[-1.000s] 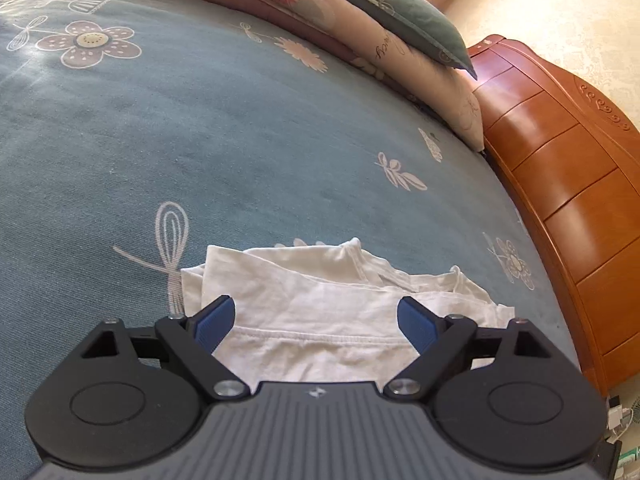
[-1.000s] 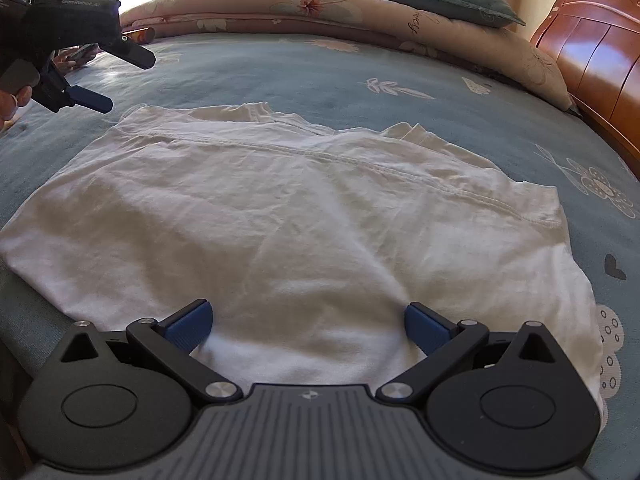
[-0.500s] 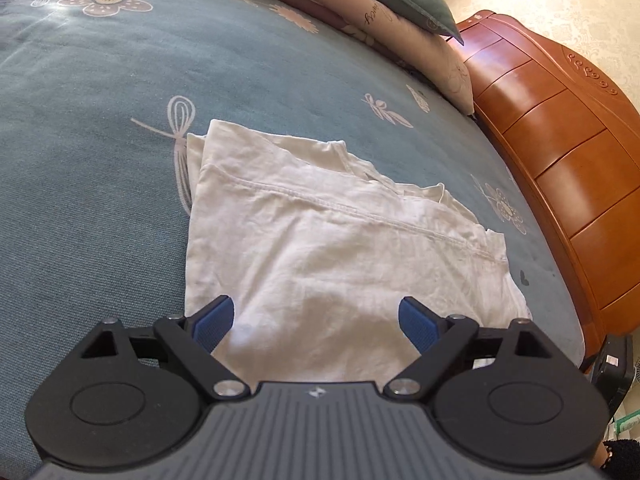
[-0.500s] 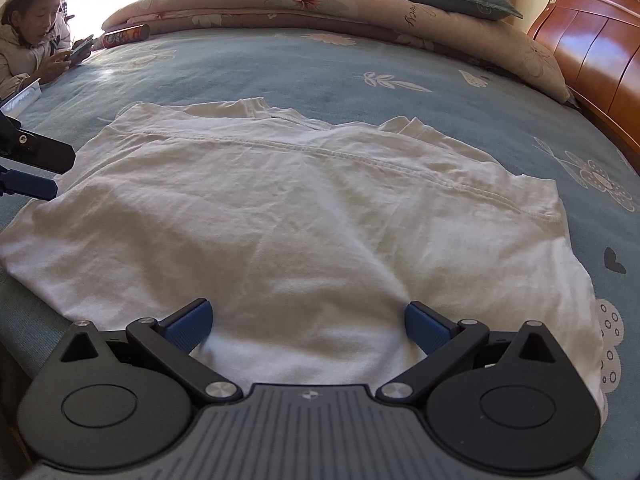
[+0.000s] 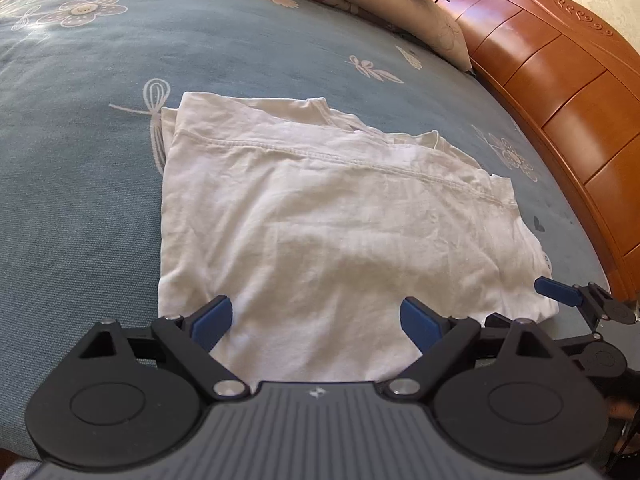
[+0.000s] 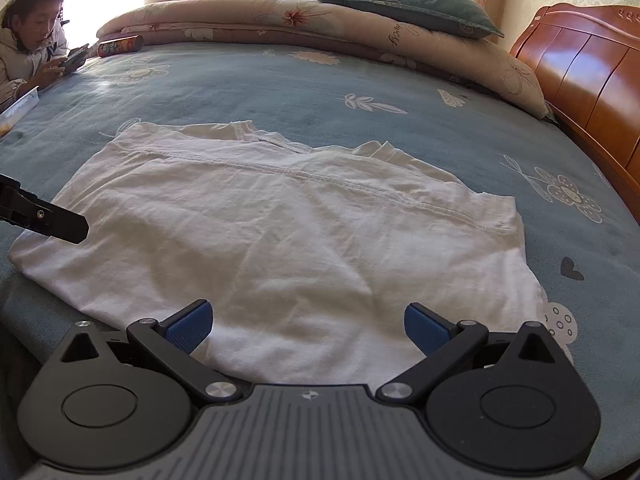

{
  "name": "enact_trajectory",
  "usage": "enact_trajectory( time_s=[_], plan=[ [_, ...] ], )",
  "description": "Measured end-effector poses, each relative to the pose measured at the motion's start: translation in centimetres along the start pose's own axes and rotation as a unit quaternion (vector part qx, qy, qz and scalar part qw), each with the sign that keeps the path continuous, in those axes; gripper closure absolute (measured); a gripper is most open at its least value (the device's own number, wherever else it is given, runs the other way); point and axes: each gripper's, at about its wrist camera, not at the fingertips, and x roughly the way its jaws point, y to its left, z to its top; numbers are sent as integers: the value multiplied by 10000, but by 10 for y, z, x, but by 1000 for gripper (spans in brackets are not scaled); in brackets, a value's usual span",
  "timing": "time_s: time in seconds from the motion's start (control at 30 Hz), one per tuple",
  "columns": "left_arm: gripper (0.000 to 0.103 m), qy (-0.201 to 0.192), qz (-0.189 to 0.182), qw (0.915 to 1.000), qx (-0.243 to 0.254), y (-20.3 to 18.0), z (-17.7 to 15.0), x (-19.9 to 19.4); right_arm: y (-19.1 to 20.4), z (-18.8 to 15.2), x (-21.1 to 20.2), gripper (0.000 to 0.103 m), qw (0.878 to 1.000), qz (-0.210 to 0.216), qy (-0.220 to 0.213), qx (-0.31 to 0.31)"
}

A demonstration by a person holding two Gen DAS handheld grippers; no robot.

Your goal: Fold clothes

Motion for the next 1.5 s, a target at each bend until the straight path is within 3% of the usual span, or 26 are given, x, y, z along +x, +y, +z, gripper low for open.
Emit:
enact_trajectory(
  time_s=[0.43, 0.57, 0.77, 1.03, 1.13, 1.27, 1.37, 1.5],
  plan=[
    [12, 157, -153, 9998, -4, -14, -19, 3, -10, -11, -37, 0, 9994, -283, -167, 125],
    [12, -74, -171, 9998, -80, -12, -16, -3, -9, -9, -43, 0, 9994, -236, -185, 172],
    [11, -64, -5, 9996, -272, -9, -24, 3, -10, 0, -49, 0, 9989, -8, -410, 238],
    [11, 21, 310, 9994, -162, -22, -26, 2, -10, 6, -10, 0, 9984, 61, -554, 62],
    [11, 62, 514, 9986, -110, -23, -26, 6, -15, 1, 14, 0, 9996, -27, -266, 65],
    [10, -1, 499, 9987, -65, -23, -28, 7, -26, -18, 31, 0, 9988, 248, 85, 409],
    [10, 40, 532, 9984, -177, -23, -24, 6, -26, -36, 23, 0, 9991, 272, -201, 256],
    [10, -92, 414, 9991, 49, -39, -13, 6, -33, -45, 14, 0, 9987, 233, -328, 318]
  ],
)
